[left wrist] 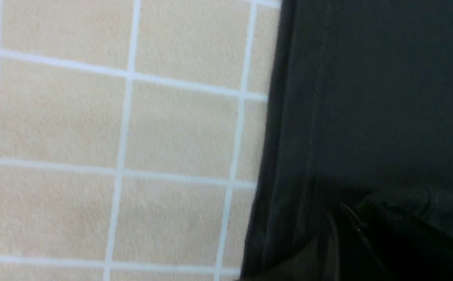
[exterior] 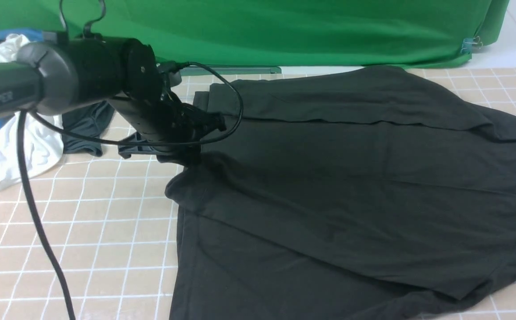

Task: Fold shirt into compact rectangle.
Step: 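Fold the left side of the black T-shirt inward over its body, then grab the top left corner of the dark shirt with the left gripper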

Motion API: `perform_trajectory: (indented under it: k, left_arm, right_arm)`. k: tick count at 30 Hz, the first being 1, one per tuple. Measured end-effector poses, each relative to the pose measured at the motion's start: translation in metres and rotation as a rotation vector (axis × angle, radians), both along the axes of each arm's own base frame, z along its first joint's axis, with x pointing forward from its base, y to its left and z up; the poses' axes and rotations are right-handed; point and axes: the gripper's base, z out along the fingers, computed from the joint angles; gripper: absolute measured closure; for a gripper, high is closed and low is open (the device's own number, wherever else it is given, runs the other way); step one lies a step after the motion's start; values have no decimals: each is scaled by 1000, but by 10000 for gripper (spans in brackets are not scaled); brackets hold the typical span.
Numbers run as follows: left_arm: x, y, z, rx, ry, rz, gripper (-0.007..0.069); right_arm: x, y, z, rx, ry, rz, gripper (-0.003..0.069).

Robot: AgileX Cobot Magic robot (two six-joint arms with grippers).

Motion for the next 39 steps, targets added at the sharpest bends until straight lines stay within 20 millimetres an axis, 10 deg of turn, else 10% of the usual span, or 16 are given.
perform_trajectory:
  k: [13,29,39]
  left_arm:
    - [73,20,53,-233,-97,130,212]
    - [139,-1,-40,-319,60,89,333]
    - [147,3,-41,-280,-7,115,375]
  right_arm:
    - [1,0,-4,-1,-2,-3,620]
    - [2,0,-3,0,-19,-6,605]
    - [2,0,-3,0,-27,-8,594]
